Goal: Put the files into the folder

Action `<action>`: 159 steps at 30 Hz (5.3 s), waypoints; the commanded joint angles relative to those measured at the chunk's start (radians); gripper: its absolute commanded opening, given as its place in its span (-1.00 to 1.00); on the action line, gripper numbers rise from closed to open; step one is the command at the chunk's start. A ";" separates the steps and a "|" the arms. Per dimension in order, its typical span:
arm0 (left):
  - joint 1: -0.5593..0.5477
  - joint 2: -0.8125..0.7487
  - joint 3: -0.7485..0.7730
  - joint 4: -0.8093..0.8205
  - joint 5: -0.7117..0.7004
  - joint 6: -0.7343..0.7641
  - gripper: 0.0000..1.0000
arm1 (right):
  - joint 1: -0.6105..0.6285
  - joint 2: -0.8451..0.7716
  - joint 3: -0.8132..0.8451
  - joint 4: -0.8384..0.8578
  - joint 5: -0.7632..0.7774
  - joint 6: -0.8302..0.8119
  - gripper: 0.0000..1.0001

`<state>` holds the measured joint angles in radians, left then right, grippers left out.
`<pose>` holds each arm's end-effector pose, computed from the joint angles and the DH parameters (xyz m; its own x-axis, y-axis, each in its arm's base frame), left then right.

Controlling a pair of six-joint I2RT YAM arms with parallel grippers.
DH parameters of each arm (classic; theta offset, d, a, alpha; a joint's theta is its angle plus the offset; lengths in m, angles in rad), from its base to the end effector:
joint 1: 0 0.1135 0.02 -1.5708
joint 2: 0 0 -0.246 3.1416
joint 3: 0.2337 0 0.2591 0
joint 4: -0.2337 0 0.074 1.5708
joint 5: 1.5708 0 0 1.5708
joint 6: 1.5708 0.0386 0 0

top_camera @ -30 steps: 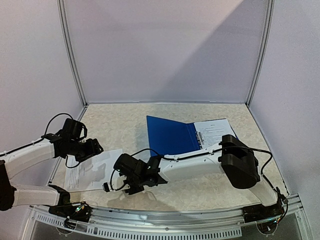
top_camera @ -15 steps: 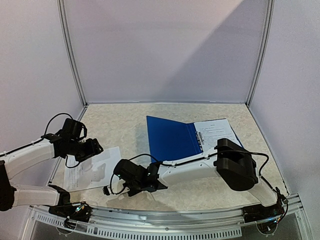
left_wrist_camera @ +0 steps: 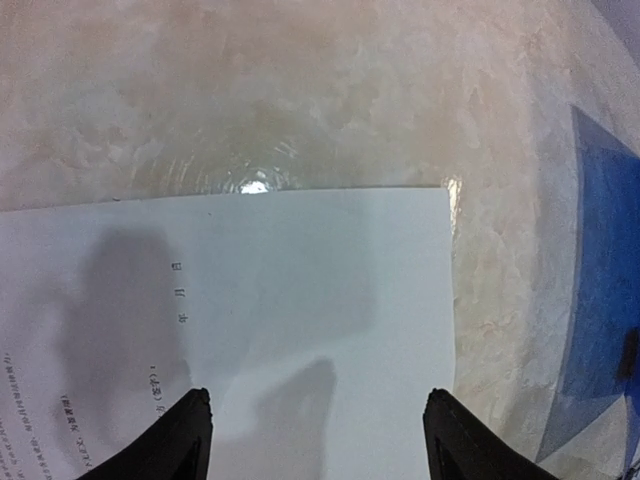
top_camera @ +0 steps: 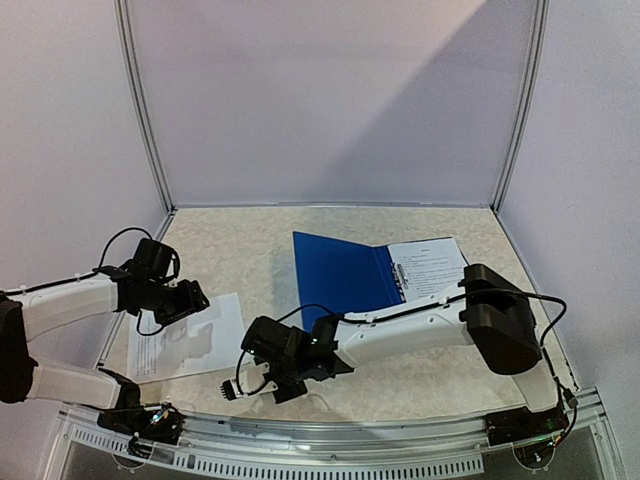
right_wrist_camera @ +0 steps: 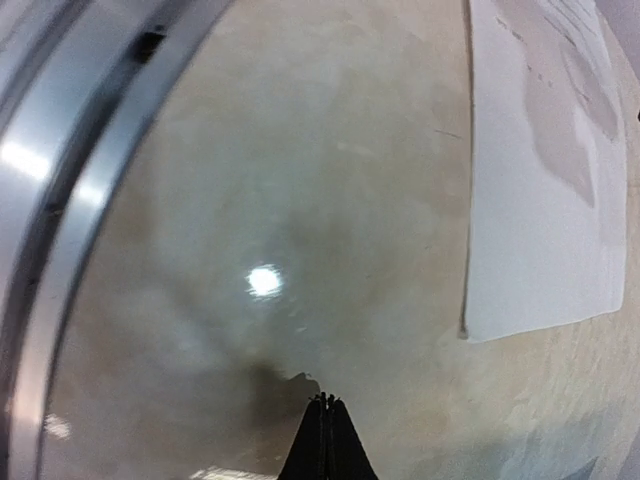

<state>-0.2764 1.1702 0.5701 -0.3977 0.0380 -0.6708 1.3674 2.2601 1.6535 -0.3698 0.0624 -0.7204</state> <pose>0.2180 -0.0634 0.1526 -0.8151 -0.4145 -0.4048 -0.2734 0.8912 -0.3620 0.0995 0.4704 0.1157 0.5144 -0.7654 -0.3868 -0.8397 -0.3580 -0.4083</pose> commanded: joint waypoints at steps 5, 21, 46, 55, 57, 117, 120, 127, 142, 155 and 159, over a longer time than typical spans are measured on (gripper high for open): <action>0.011 0.086 0.005 0.051 -0.102 0.037 0.47 | 0.031 -0.193 -0.163 -0.122 -0.236 0.179 -0.60; 0.052 0.320 0.178 0.135 -0.327 0.001 0.53 | -0.021 -0.404 -0.264 -0.172 -0.367 0.300 0.07; -0.096 0.527 0.145 0.292 -0.111 0.004 0.38 | -0.283 -0.556 -0.197 -0.177 -0.394 0.302 0.16; -0.346 0.427 0.037 0.255 -0.125 -0.104 0.33 | -0.331 -0.536 -0.195 -0.170 -0.417 0.318 0.16; -0.389 0.397 0.020 0.237 -0.131 -0.132 0.32 | -0.335 -0.532 -0.192 -0.169 -0.422 0.320 0.16; -0.385 -0.497 -0.362 -0.241 -0.281 -0.663 0.54 | -0.226 0.307 0.339 -0.020 -0.702 1.187 0.46; -0.385 -0.498 -0.361 -0.238 -0.284 -0.657 0.55 | -0.227 0.308 0.342 0.017 -0.747 1.191 0.43; -0.385 -0.498 -0.356 -0.242 -0.283 -0.646 0.54 | -0.257 0.335 0.360 0.145 -0.788 1.227 0.25; -0.385 -0.539 -0.230 -0.328 -0.371 -0.600 0.51 | -0.226 0.288 0.440 0.018 -0.593 1.080 -1.00; -0.385 -0.619 0.125 -0.521 -0.653 -0.492 0.46 | -0.311 -0.016 0.404 -0.042 -0.576 0.997 -1.00; -0.385 -0.566 0.181 -0.548 -0.674 -0.456 0.46 | -0.416 -0.133 0.330 -0.042 -0.622 1.004 -1.00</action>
<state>-0.6693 0.5568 0.7147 -0.8516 -0.5652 -1.1801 1.0698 2.2589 2.0586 -0.4011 -0.5293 0.2974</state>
